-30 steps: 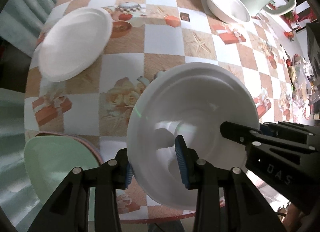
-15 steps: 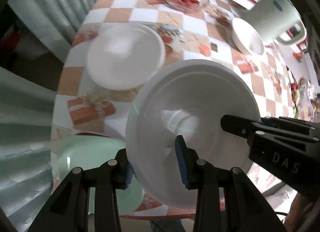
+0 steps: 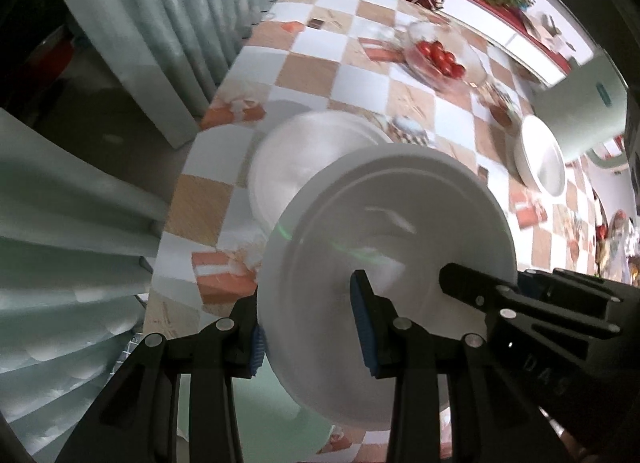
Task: Organize plates and bowls
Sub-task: 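Lift the white foam plate with the right tool and carry it over the mint-green plate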
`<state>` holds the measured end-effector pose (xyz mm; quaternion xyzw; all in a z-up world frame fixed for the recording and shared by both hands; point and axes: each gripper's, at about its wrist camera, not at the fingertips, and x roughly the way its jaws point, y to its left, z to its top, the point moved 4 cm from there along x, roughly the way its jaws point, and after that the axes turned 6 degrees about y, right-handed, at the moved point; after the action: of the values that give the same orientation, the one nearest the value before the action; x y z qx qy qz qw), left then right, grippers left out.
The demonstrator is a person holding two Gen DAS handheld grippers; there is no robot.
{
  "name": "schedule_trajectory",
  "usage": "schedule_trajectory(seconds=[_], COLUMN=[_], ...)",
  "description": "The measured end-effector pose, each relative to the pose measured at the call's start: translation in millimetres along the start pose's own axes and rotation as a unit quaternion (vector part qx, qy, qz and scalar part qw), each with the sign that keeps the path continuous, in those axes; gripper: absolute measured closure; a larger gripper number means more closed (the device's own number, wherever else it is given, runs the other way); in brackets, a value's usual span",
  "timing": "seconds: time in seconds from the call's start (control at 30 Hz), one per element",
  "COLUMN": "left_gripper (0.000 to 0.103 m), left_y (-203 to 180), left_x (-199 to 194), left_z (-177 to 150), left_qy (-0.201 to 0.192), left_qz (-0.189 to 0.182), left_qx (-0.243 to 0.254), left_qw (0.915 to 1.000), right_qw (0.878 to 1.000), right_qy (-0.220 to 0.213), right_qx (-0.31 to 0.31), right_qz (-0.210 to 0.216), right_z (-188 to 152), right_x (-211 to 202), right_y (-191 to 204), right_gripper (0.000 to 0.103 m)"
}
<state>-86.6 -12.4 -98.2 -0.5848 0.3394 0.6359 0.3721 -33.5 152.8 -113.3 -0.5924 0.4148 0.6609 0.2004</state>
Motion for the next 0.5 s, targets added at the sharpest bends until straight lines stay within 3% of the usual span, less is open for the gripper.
schedule_trajectory(seconds=[0.5], left_gripper=[0.063], left_y=[16], left_x=[21], left_z=[39], left_qy=[0.011], left_qz=[0.009], left_qx=[-0.028], left_qw=[0.9995], right_qw=[1.0], right_qy=[0.004], right_qx=[-0.008], right_qz=[-0.004], right_z=[45], right_x=[17], right_y=[6], right_gripper=[0.085])
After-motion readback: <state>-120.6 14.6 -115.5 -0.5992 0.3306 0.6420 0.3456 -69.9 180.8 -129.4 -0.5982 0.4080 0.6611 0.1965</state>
